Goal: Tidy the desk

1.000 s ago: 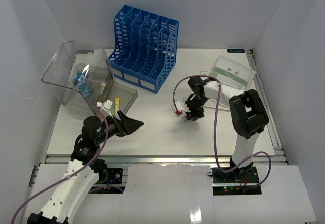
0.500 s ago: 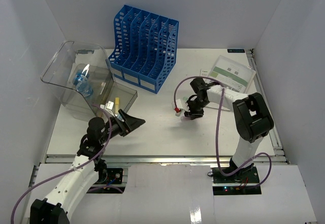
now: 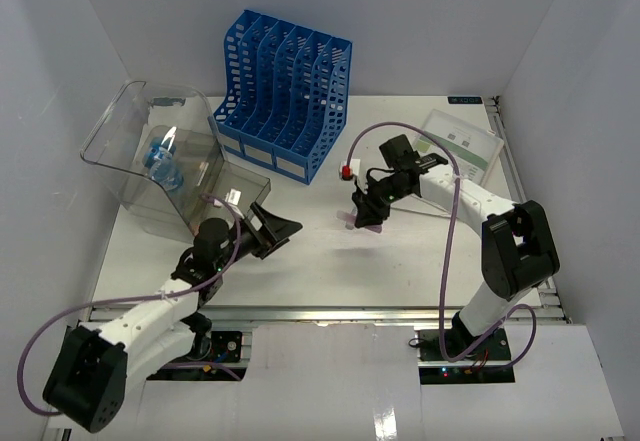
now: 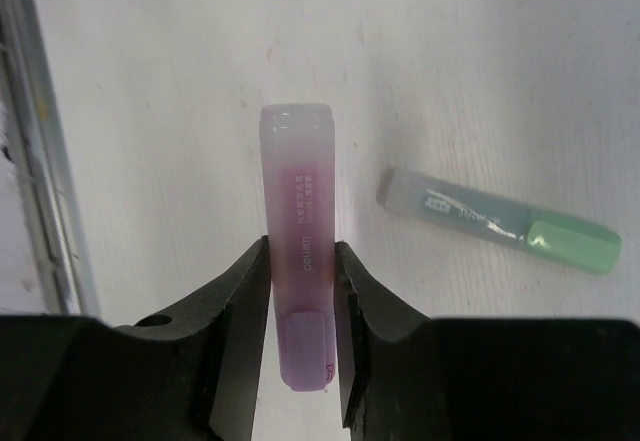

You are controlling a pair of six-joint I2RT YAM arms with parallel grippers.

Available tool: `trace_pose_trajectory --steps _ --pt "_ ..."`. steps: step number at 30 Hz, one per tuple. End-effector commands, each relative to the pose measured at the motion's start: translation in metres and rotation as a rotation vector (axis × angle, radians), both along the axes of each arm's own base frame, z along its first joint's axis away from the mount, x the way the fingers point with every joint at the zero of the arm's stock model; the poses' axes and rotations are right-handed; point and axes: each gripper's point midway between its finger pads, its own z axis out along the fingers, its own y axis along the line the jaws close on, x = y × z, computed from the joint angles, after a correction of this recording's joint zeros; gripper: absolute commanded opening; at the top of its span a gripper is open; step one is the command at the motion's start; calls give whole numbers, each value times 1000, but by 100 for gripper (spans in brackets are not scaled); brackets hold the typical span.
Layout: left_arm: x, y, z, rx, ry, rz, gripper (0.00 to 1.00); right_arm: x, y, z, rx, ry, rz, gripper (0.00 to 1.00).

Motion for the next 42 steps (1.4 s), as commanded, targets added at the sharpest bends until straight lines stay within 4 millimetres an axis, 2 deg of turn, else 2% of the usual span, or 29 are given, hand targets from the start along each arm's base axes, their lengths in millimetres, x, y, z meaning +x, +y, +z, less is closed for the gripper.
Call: trace_pose_trajectory --steps 1,6,9,15,28,38,39,41,42 --pt "38 -21 42 -33 -93 82 94 -5 42 55 188 127 -69 18" --pt "59 -30 44 -34 -85 131 91 4 52 61 206 96 -109 20" --pt "66 -39 48 -22 -86 132 89 12 54 64 217 81 -138 21" --pt "78 -46 43 18 -75 161 84 17 64 81 260 76 -150 21" --pt "91 -56 35 89 -59 189 67 18 77 78 247 43 -192 24" --pt "91 -58 32 127 -70 171 24 19 87 85 244 15 -195 29" --pt "91 -58 34 131 -78 171 22 19 87 85 242 14 -193 32" --pt "90 -56 36 157 -99 167 18 19 87 84 234 10 -186 46" --pt "89 -54 34 173 -97 166 15 17 86 81 226 11 -175 51"
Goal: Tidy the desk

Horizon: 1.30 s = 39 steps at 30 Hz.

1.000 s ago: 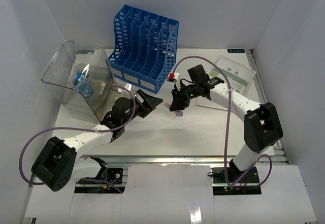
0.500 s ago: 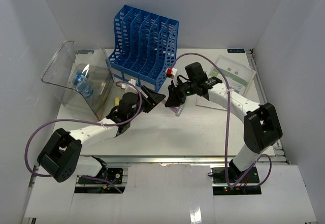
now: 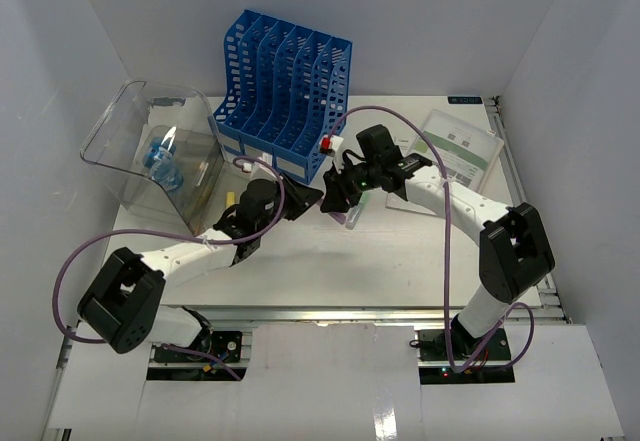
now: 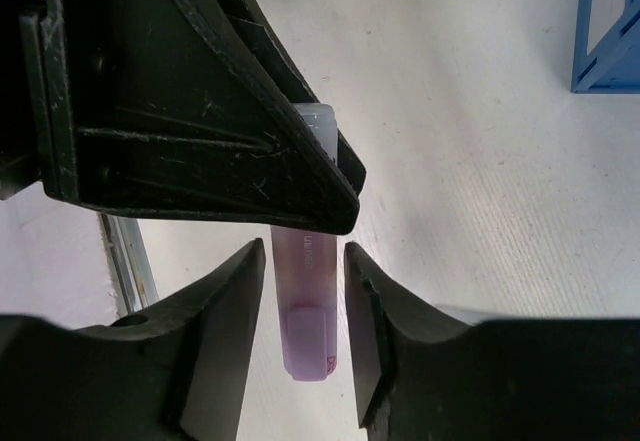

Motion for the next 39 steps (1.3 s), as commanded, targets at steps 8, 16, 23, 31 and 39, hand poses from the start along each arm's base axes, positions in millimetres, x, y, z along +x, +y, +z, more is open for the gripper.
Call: trace_pose_trajectory --steps 8,16,23,31,39 --pt "-15 54 -9 396 -24 12 8 0 -17 29 11 -184 97 90" --pt "-21 148 1 828 -7 45 8 29 -88 41 -104 -479 -96 90" --pt "-3 214 2 1145 119 105 9 -15 -106 17 112 -331 37 92" --pt "33 239 -19 1327 208 129 11 -19 -115 11 136 -303 32 93" --pt "47 254 -40 1465 275 115 52 -17 -120 6 140 -284 20 92"
